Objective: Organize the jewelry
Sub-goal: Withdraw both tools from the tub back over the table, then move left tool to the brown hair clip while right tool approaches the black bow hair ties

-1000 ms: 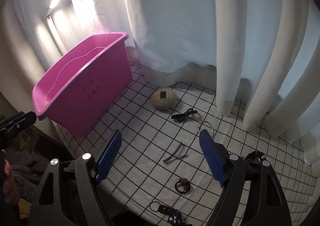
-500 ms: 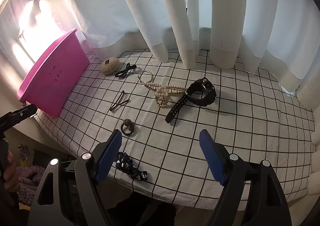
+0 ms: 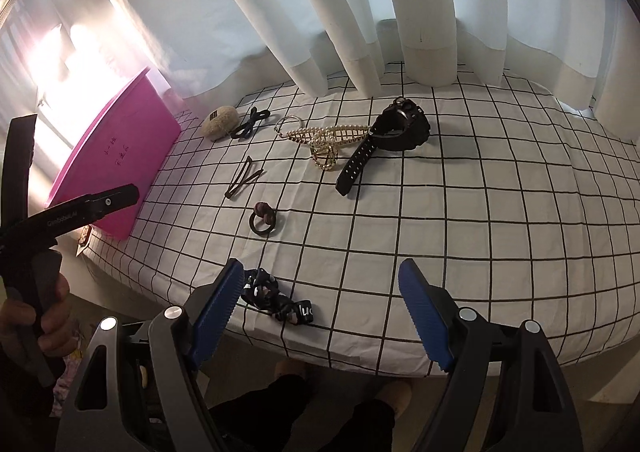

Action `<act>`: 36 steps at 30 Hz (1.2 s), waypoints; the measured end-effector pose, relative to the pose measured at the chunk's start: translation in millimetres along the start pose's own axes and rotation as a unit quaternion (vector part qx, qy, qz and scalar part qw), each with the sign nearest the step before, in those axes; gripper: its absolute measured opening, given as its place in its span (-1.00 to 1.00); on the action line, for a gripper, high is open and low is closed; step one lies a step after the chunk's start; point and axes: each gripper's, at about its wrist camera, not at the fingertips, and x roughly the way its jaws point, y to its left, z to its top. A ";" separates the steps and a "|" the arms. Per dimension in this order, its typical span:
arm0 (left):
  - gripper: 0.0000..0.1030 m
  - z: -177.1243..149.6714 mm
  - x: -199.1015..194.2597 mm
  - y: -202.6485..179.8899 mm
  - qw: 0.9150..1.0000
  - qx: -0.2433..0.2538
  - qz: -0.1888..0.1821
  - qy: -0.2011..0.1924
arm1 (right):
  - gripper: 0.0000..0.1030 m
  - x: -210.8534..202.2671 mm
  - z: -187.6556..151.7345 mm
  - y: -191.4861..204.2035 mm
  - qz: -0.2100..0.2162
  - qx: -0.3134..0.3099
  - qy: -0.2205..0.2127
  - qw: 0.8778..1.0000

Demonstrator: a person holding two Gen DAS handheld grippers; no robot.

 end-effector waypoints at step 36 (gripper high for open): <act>0.87 33.6 152.7 -11.8 0.954 0.266 -0.136 0.004 | 0.48 90.0 -85.1 100.2 -0.221 0.302 -0.131 0.918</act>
